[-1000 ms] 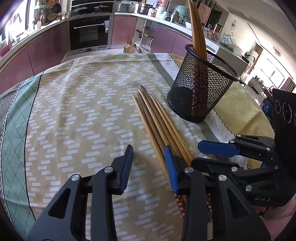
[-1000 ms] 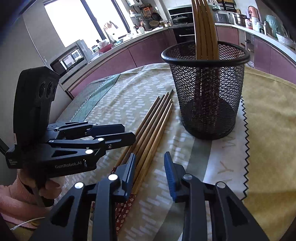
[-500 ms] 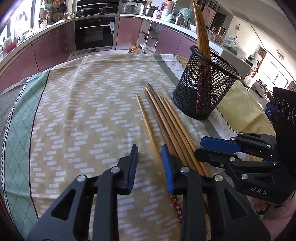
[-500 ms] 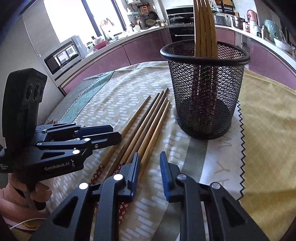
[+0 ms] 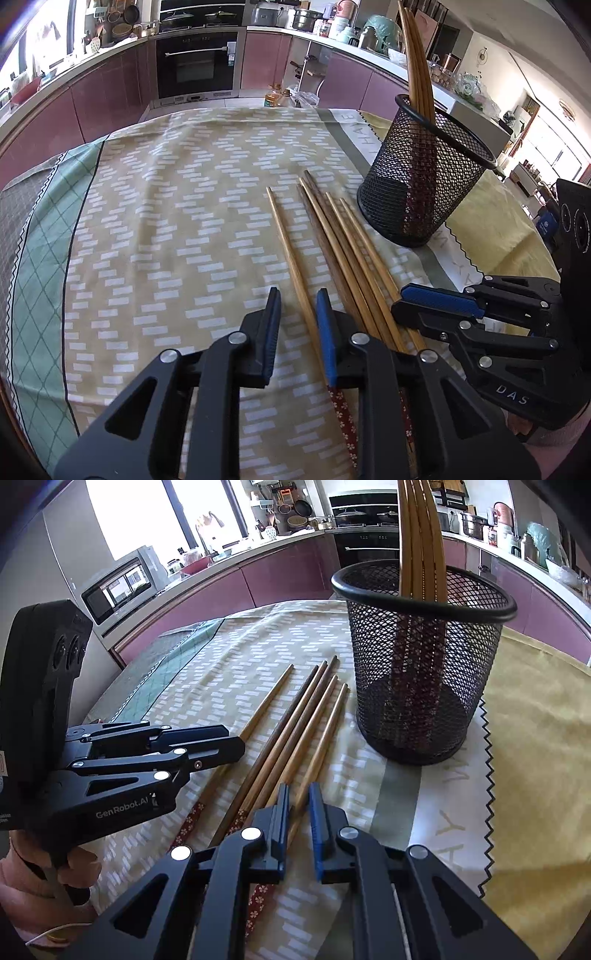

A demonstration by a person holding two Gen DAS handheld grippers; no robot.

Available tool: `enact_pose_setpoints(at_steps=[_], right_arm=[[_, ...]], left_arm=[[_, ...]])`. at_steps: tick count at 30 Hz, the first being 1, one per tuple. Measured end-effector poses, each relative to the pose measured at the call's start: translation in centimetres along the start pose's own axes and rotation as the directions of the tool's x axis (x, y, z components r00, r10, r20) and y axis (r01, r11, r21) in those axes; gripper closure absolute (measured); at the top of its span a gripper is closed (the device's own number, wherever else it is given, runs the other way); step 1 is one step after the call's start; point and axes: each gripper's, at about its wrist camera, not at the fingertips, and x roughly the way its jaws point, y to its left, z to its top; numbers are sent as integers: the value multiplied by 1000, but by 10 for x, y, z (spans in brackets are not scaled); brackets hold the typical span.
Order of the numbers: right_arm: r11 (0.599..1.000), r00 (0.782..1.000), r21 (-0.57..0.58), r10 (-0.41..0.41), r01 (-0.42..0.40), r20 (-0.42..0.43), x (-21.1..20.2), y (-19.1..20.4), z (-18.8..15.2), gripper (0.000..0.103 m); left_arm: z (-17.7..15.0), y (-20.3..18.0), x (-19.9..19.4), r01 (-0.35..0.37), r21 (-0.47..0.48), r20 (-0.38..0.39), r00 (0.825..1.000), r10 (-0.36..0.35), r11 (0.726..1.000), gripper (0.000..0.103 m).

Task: Organize utensils
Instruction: 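Close the right gripper on a third wooden chopstick, then lift the chopstick upright and lower it into the mesh cup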

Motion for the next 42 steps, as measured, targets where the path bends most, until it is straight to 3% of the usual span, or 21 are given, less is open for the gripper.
enact_pose_setpoints(at_steps=[11, 17, 42], right_arm=[[999, 1000, 34, 4, -5, 18, 7, 0, 4, 93], [994, 998, 97, 50, -53, 29, 4, -11, 2, 96], [979, 974, 39, 193, -199, 118, -35, -6, 3, 98]], left_arm=[[8, -5, 7, -39, -21, 17, 999, 40, 999, 83], [7, -7, 9, -46, -50, 24, 999, 47, 998, 93], [-1, -11, -42, 69, -66, 126, 990, -61, 995, 96]])
